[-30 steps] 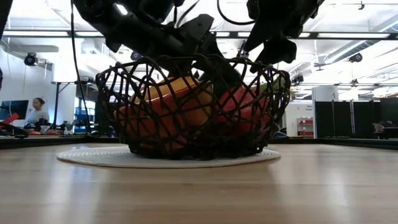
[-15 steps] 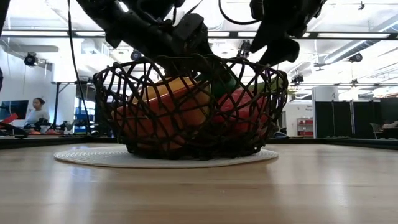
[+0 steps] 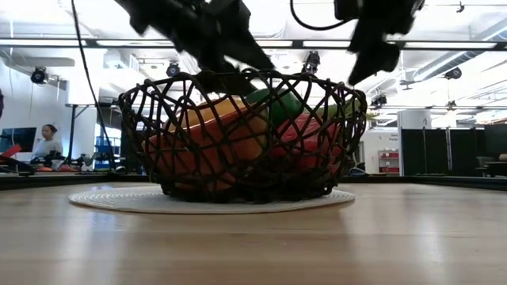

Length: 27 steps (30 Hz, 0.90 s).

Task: Build produce basket
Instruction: Return to Home Position

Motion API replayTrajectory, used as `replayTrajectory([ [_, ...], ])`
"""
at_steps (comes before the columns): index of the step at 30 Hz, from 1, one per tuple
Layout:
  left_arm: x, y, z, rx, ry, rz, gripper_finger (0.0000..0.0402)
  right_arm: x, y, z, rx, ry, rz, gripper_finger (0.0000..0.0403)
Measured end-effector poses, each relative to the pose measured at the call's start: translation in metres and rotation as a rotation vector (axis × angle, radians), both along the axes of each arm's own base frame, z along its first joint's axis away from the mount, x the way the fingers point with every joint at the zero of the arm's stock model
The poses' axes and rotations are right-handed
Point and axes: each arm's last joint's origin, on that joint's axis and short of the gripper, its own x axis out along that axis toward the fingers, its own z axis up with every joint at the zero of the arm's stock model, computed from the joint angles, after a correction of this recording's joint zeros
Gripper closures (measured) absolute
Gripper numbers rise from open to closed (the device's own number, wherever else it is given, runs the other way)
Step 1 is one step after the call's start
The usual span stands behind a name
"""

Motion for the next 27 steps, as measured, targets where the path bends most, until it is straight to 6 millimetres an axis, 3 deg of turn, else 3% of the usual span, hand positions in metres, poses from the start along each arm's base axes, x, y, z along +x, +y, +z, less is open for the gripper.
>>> replayTrajectory([
  [8, -0.039, 0.005, 0.067, 0.004, 0.023, 0.008, 0.0082, -0.037, -0.019, 0.033, 0.05, 0.144, 0.13, 0.0076],
  [12, -0.07, 0.007, 0.085, 0.013, 0.015, 0.045, 0.0102, -0.067, -0.031, 0.045, 0.088, 0.149, 0.143, 0.0076],
  [20, -0.112, 0.009, 0.092, -0.058, -0.037, 0.181, 0.0114, -0.132, -0.039, 0.057, 0.12, -0.035, 0.056, 0.0076],
  [22, -0.117, 0.009, 0.09, -0.081, -0.045, 0.194, 0.0114, -0.169, -0.034, 0.064, 0.124, -0.223, 0.022, 0.0076],
  [27, -0.124, 0.009, 0.083, -0.128, -0.047, 0.22, 0.0114, -0.211, -0.031, 0.055, 0.136, -0.519, -0.079, 0.0107],
])
